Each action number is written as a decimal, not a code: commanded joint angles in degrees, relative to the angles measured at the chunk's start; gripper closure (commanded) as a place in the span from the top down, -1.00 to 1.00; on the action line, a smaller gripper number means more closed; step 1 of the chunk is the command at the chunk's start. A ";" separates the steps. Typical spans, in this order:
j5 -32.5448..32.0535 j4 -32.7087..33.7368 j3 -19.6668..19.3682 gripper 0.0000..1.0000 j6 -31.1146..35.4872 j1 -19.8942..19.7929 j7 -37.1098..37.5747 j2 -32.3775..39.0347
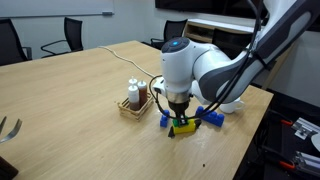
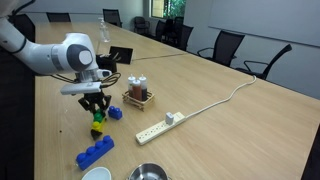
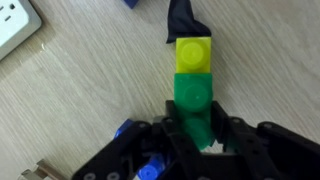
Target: Take the green building block and put it on the table
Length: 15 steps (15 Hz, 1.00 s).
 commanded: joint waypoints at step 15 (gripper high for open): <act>-6.62 -2.43 -3.57 -0.77 1.78 1.45 4.74 -2.98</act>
